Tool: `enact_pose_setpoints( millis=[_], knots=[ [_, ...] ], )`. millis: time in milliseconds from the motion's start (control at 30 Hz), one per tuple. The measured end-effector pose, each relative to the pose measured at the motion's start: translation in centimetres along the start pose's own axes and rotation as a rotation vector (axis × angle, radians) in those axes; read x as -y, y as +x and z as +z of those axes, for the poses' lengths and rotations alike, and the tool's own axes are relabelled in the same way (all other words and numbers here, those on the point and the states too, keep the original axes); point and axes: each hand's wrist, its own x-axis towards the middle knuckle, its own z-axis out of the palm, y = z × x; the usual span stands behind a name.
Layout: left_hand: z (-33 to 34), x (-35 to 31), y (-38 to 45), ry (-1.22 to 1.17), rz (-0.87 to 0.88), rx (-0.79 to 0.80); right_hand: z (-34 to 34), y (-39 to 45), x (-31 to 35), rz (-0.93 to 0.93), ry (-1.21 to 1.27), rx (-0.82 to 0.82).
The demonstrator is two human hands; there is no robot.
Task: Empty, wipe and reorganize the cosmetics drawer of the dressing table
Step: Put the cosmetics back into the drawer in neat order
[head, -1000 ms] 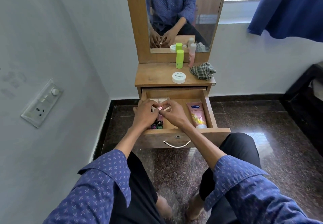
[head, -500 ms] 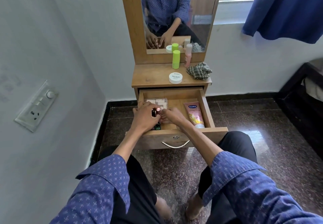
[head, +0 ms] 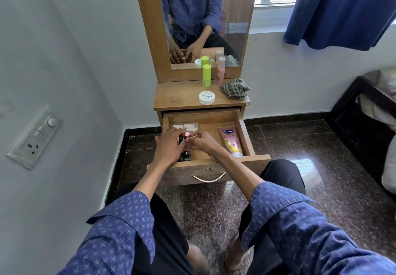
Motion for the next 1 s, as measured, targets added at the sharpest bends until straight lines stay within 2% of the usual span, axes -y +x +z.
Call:
enact_pose_setpoints(
  millis=[233,400,567,1000],
  knots=[
    [-0.2,-0.3,-0.1,-0.022,-0.021,0.018,-0.3,-0.5,0.3,0.105,0.004,0.064],
    [-0.4,-0.4,0.0,-0.074,-0.063,0.019,-0.1,-1.1,0.6,0.122,-0.263,-0.036],
    [-0.5,-0.5,-0.1,-0.145,-0.089,-0.007,0.0,-1.8,0.9,0.113,-0.374,0.009],
    [-0.3,-0.3,-0.1,-0.131,-0.110,0.001,-0.1,-0.4,-0.3,0.062,-0.691,0.100]
  ],
)
